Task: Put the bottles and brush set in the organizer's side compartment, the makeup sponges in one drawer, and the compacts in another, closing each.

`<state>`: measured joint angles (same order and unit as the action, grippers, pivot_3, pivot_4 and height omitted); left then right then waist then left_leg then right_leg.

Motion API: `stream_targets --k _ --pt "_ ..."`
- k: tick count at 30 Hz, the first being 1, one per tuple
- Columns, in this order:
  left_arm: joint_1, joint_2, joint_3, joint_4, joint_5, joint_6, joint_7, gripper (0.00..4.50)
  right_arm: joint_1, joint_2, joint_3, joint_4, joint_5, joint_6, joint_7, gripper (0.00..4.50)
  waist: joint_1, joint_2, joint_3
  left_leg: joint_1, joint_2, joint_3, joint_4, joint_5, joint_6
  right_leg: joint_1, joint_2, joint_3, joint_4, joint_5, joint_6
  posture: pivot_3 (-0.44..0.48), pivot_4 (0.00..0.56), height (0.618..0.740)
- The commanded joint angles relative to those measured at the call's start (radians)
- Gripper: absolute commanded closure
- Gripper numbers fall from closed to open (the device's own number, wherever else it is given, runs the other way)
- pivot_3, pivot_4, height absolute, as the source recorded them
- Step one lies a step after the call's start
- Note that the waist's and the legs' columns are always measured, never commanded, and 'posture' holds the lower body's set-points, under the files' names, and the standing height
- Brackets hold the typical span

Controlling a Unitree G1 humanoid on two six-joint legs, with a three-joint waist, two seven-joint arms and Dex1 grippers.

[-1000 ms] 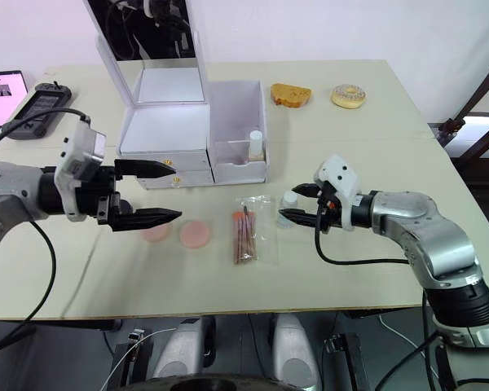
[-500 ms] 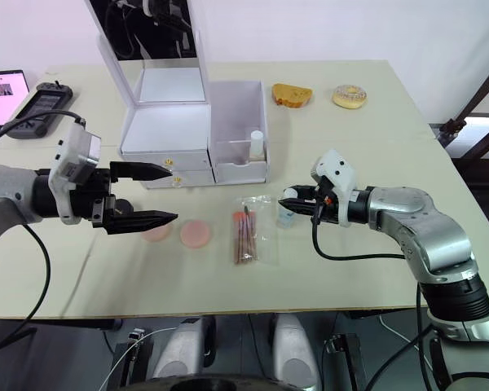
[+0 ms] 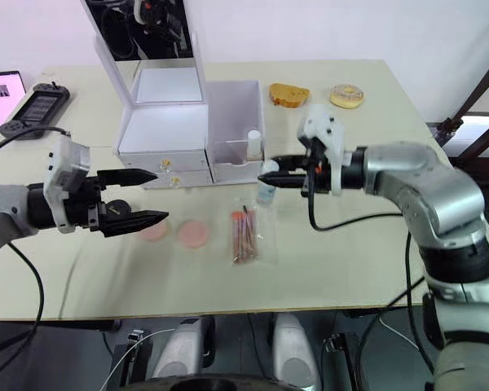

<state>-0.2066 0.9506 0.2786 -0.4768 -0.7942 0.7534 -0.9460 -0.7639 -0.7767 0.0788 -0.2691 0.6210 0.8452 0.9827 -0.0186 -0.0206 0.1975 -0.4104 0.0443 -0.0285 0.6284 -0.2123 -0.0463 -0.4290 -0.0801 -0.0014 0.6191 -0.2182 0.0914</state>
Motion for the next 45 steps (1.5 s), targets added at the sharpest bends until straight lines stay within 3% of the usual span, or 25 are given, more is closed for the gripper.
stream_targets --k 1,8,15,27,38,45 --pt "0.051 -0.011 0.072 -0.034 0.02 -0.039 0.028 0.0 -0.134 0.043 0.053 0.098 -0.055 -0.053 0.041 3.8 -0.001 0.0 0.0 0.0 0.0 0.0 0.0 0.0 0.0 0.0 0.0 0.0 0.0 0.0 -0.001 0.0 0.15 0.74" --pt "0.143 -0.035 0.136 -0.084 0.013 -0.049 0.071 0.0 -0.349 0.176 0.149 0.399 -0.203 -0.216 0.102 3.8 0.001 0.0 0.0 -0.001 0.0 0.0 -0.002 0.0 0.0 -0.001 0.0 0.0 0.0 0.003 -0.004 0.0 0.15 0.74" --pt "0.193 -0.07 0.198 -0.126 -0.005 -0.048 0.118 0.0 -0.462 0.306 0.19 0.678 -0.336 -0.361 0.109 3.8 -0.002 0.0 0.0 -0.001 0.0 0.0 -0.002 0.0 0.0 -0.002 0.001 0.0 0.001 0.003 -0.004 0.0 0.15 0.74" --pt "0.228 -0.079 0.22 -0.158 -0.017 -0.053 0.158 0.0 -0.529 0.429 0.197 1.005 -0.503 -0.538 0.089 3.8 -0.003 0.001 0.0 -0.001 0.0 0.0 -0.003 0.0 0.0 -0.002 0.001 0.0 0.001 0.003 -0.004 0.0 0.15 0.74" --pt "0.213 -0.081 0.193 -0.142 -0.007 -0.067 0.161 0.0 -0.527 0.482 0.174 1.13 -0.565 -0.598 0.08 3.8 -0.005 0.001 0.0 0.0 0.001 0.0 -0.005 0.0 0.0 -0.003 0.001 0.0 0.001 0.003 -0.004 0.0 0.15 0.74" --pt "0.196 -0.075 0.176 -0.121 0.001 -0.073 0.144 0.0 -0.536 0.475 0.146 1.088 -0.561 -0.57 0.096 0.37 -0.008 0.001 0.0 0.0 0.001 0.0 -0.005 0.0 0.0 -0.003 0.002 0.0 0.001 0.003 -0.004 0.0 0.15 0.74"
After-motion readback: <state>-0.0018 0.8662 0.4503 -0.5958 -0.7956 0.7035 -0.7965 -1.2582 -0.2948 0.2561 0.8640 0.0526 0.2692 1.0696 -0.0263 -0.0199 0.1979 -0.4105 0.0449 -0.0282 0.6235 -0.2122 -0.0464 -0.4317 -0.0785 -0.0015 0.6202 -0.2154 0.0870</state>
